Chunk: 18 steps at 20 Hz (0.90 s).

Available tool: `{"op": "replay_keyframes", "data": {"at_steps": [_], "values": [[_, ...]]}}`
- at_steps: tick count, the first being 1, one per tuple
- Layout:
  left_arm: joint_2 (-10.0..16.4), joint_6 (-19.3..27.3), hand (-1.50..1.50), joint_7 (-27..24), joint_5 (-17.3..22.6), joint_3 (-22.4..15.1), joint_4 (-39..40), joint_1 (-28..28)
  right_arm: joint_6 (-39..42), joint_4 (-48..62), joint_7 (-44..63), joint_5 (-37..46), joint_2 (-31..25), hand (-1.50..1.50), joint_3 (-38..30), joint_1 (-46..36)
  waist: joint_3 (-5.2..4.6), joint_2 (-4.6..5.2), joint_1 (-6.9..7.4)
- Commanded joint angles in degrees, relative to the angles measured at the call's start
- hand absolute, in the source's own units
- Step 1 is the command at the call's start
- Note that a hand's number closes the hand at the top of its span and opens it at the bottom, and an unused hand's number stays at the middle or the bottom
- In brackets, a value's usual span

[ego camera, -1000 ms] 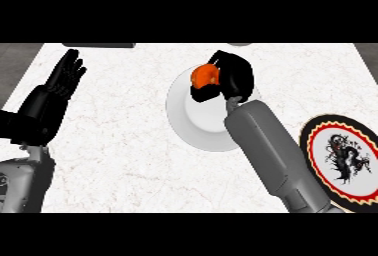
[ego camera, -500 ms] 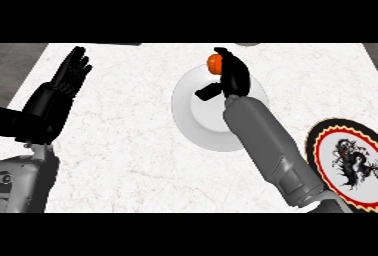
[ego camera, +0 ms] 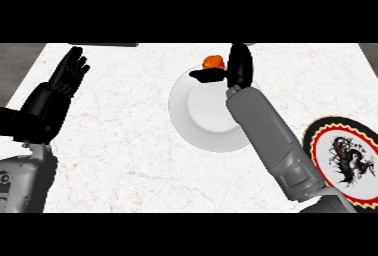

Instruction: Pick the squash from the plate and place it in the plate

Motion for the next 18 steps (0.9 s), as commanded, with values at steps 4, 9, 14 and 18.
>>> {"op": "replay_keyframes", "data": {"at_steps": [4, 9, 14, 18], "values": [[1.42, -0.26, 0.0, 1.32, 0.55, 2.51, -1.65, 1.65, -2.5, -5.76, -7.41, -8.52, 0.0, -1.5, -3.0, 5.31, -0.04, -0.64, -2.0], [0.34, -0.73, 0.0, -1.47, 0.24, 2.21, -1.71, 4.85, 4.84, -16.13, -9.87, -11.19, -6.59, -1.5, -6.41, 15.23, -0.05, -0.89, -3.16], [0.36, -0.71, 0.0, -1.97, -0.25, 2.8, -1.12, 5.13, 11.07, -28.07, -13.44, -14.09, -9.76, -1.5, -6.03, 29.05, -0.05, -0.94, -3.64], [2.51, -2.15, 0.0, 0.1, 1.83, 5.55, 1.45, 0.56, 15.59, -39.94, -7.24, -13.83, -14.82, -1.5, -4.7, 35.05, -0.09, -1.03, -3.84]]}}
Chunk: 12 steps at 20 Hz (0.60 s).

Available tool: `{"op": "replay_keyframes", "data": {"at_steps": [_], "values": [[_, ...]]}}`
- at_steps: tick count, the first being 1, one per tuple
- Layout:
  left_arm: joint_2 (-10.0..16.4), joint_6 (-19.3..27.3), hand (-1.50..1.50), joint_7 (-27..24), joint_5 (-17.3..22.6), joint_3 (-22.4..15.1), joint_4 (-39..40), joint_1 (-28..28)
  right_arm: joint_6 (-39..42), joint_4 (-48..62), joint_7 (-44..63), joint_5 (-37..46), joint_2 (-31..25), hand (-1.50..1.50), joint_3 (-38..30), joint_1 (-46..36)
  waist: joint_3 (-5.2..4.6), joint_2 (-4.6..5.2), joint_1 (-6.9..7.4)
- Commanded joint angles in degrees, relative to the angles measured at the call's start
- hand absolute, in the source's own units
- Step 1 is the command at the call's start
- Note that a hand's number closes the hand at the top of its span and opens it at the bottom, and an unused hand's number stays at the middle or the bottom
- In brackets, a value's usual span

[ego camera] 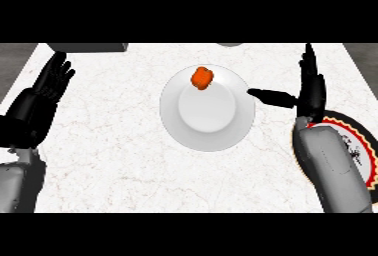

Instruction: Pick the squash from the plate and place it in the plate

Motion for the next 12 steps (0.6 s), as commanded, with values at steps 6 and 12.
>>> {"op": "replay_keyframes", "data": {"at_steps": [6, 12], "values": [[0.03, -1.01, 0.0, 0.96, 0.01, 0.59, -1.2, 0.59, 9.75, -19.58, 1.03, -4.36, -8.41, -1.5, -3.27, 18.75, -0.01, 0.04, 0.17], [-4.79, 2.73, 0.0, -1.65, -4.77, -3.03, -0.61, 1.86, 12.48, -23.04, -2.51, -4.2, -8.93, -1.5, -5.59, 25.67, 0.0, 0.15, 0.33]]}}
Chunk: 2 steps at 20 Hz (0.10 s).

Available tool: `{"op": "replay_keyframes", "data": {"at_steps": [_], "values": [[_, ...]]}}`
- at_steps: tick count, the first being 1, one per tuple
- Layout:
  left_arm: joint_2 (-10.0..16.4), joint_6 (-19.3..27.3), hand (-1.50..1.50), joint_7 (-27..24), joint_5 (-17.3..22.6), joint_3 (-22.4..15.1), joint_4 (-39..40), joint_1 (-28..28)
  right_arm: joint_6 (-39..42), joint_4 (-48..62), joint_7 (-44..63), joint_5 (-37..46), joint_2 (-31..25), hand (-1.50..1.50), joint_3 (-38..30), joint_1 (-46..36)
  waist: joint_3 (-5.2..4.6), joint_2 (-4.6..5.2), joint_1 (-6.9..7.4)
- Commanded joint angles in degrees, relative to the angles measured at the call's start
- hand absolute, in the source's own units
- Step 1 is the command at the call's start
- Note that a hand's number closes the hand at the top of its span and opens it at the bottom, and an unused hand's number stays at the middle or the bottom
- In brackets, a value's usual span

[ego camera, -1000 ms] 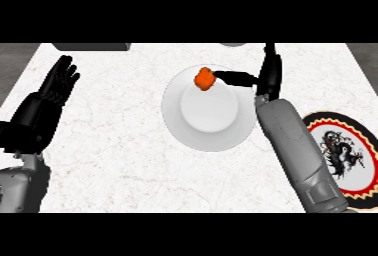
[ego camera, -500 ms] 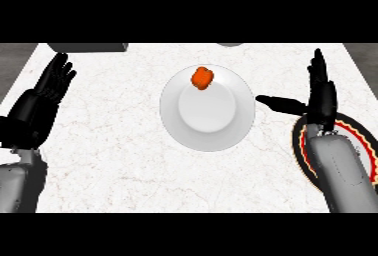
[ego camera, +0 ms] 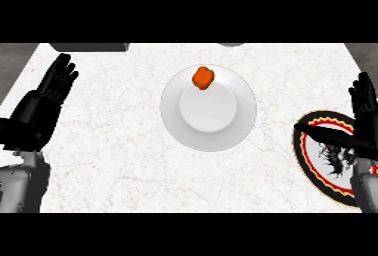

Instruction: Pick the squash from the plate and place it in the plate

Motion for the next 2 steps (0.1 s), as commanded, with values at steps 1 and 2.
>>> {"op": "replay_keyframes", "data": {"at_steps": [1, 2], "values": [[-0.41, 0.01, 0.0, 3.82, 0.46, -0.06, -1.91, -1.87, 2.6, 1.44, -3.47, 0.36, -1.74, -1.5, -2.96, 1.47, 0.02, 0.08, 0.3], [-0.09, -0.21, 0.0, 1.46, -0.4, -0.01, 1.05, -2.28, 1.73, 1.75, -4.64, 0.63, -2.96, -1.5, -4.45, 2.65, 0.02, 0.11, 0.16]]}}
